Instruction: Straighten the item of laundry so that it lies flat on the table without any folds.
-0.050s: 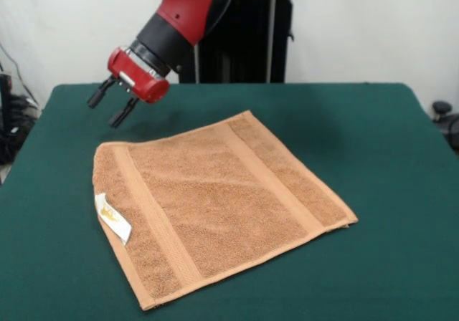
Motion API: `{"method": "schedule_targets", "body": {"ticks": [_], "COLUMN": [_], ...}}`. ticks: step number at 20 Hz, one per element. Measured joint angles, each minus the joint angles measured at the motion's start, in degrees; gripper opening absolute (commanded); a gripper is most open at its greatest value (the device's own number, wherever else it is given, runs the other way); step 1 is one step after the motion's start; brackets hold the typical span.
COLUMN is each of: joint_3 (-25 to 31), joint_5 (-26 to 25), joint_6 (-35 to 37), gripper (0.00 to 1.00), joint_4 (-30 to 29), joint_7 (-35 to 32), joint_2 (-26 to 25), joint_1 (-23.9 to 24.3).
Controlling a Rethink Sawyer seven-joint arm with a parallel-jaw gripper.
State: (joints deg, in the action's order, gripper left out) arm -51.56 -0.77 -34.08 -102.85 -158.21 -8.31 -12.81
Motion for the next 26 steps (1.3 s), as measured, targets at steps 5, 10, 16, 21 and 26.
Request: {"method": "schedule_targets", "body": {"ticks": [5,10,16,21,26], "joint_3": [0.0,0.0,0.0,0.0,0.0], "joint_5": [-0.02,0.21,1.96,4.07,7.77], "joint_6": [0.0,-0.15,-2.61,-5.86,-9.9], "gripper": [1.0,1.0,1.0,1.0,1.0], "joint_4": [-0.27,-0.27,-0.27,-0.28,-0.27], "joint_7": [0.0,0.0,0.0,0.0,0.0], "joint_2": [0.37,-0.18,-0.38,-0.39,-0.66], "joint_1": [0.42,0.43,0.21,-0.31,-1.18]}}
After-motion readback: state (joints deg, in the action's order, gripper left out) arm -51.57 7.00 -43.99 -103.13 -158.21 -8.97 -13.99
